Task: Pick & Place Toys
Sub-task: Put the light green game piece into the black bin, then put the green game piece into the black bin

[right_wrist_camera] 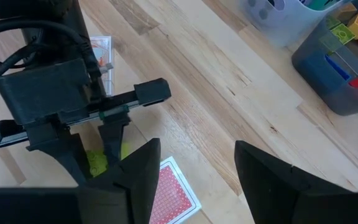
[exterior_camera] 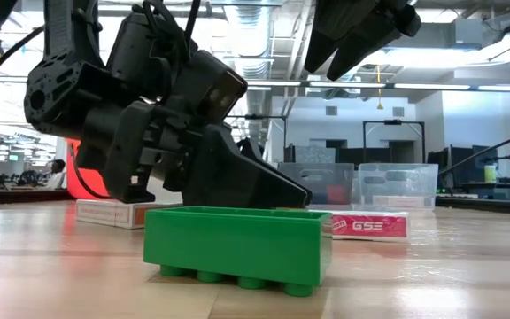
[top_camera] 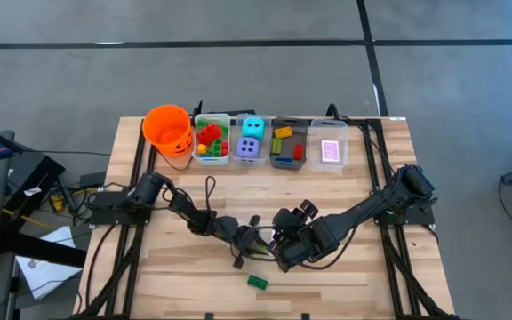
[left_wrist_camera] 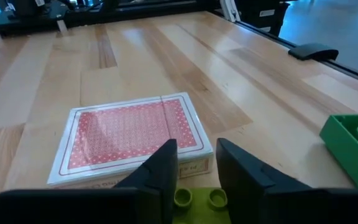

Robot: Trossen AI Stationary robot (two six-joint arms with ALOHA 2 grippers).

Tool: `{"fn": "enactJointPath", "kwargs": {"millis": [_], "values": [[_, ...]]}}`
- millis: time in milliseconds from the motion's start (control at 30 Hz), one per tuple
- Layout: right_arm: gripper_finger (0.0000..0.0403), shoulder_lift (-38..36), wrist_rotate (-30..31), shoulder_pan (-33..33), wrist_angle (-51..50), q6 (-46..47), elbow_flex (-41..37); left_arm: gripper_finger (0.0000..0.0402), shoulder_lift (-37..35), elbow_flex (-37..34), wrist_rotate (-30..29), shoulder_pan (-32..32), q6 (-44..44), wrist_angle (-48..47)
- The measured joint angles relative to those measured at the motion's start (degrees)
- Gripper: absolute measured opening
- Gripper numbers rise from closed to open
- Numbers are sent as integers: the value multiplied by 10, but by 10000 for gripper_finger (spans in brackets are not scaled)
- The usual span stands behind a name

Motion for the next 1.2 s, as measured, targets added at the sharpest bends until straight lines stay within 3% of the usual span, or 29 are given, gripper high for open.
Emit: {"fn": "enactJointPath", "kwargs": {"millis": [300, 467, 600, 800, 933, 1200], "values": [[200, 0, 0, 0, 0, 0, 0, 88, -14, -2, 4, 0, 0, 7], [200, 0, 5, 0, 0, 1, 0, 86, -85, -2, 2, 3, 30, -47], [200, 0, 70, 13, 0, 1, 0, 71, -161, -2, -3, 18, 57, -115], [200, -26, 205, 52, -2, 10, 1, 3, -253, -2, -5, 69, 79, -176], [200, -50, 273, 81, -4, 21, 1, 16, -300, -2, -6, 104, 65, -243], [200, -56, 323, 123, -3, 21, 1, 63, -376, -3, 18, 104, 30, -436]]}}
